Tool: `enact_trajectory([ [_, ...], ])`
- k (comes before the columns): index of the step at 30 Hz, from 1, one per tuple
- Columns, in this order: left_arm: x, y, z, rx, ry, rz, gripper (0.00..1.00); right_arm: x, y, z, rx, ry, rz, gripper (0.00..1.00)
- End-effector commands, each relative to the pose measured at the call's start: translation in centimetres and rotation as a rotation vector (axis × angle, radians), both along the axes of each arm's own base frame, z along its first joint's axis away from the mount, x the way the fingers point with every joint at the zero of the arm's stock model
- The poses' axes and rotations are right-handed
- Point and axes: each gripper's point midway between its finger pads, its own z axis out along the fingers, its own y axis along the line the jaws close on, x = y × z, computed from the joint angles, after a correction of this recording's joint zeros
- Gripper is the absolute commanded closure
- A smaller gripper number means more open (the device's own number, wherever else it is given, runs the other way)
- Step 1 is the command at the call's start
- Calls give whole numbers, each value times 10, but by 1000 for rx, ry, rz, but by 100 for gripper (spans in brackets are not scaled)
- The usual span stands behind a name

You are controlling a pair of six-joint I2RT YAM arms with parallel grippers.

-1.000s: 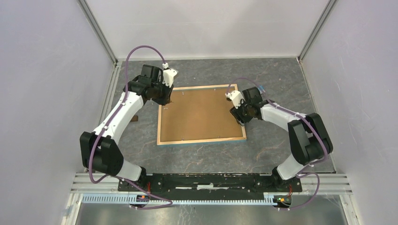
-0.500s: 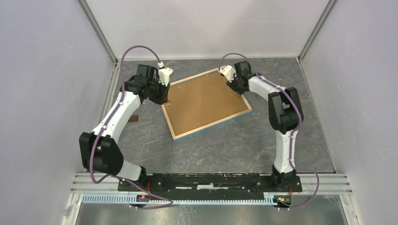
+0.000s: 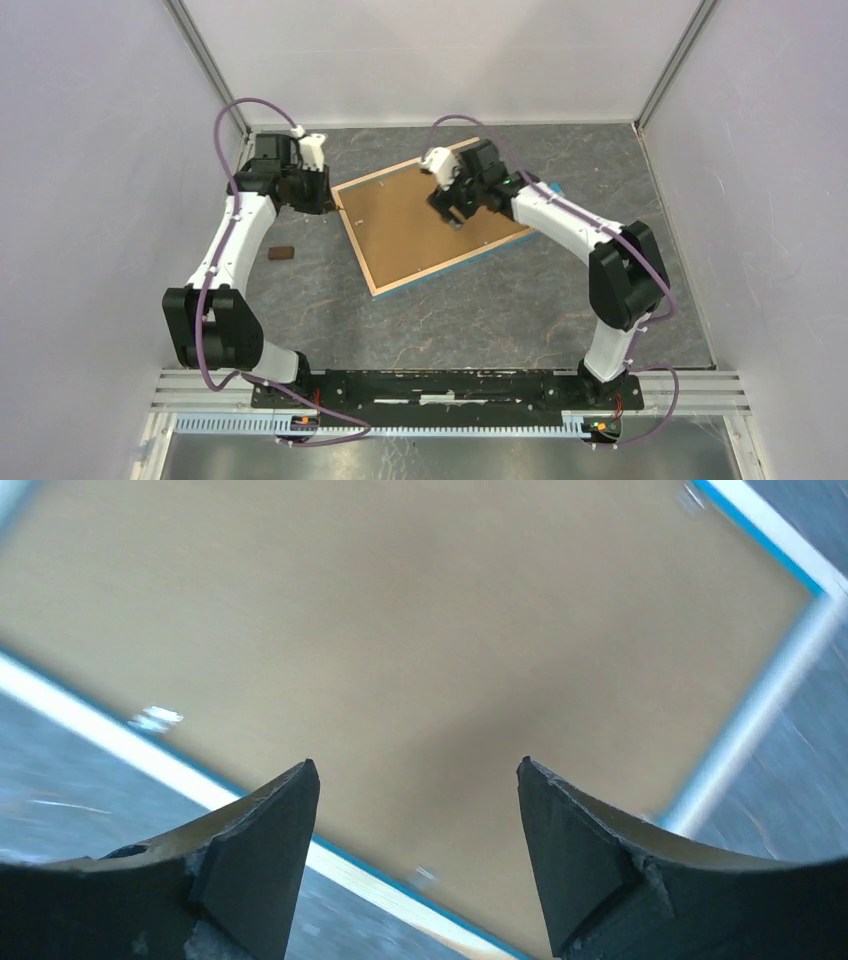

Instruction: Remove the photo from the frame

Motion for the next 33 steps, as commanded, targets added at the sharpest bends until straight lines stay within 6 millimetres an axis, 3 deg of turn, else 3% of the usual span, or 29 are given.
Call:
enact_trajectory([
  [1, 17, 22, 37, -92, -73, 133, 98, -42, 66, -1, 141, 72, 68, 20],
  [8, 19, 58, 34, -36, -54, 304, 98, -72, 154, -21, 54, 29, 129, 19],
  [12, 18, 67, 26, -69, -19, 344, 98, -82, 205, -23, 72, 8, 178, 21],
  [18, 15, 74, 22, -89, -5, 338, 98, -94, 252, -30, 97, -16, 220, 23],
  [24, 12, 74, 21, -105, 0, 329, 98, -89, 263, -50, 52, -59, 192, 27],
  [33, 9, 72, 26, -89, -35, 284, 98, -100, 244, -95, -70, -59, 165, 30],
])
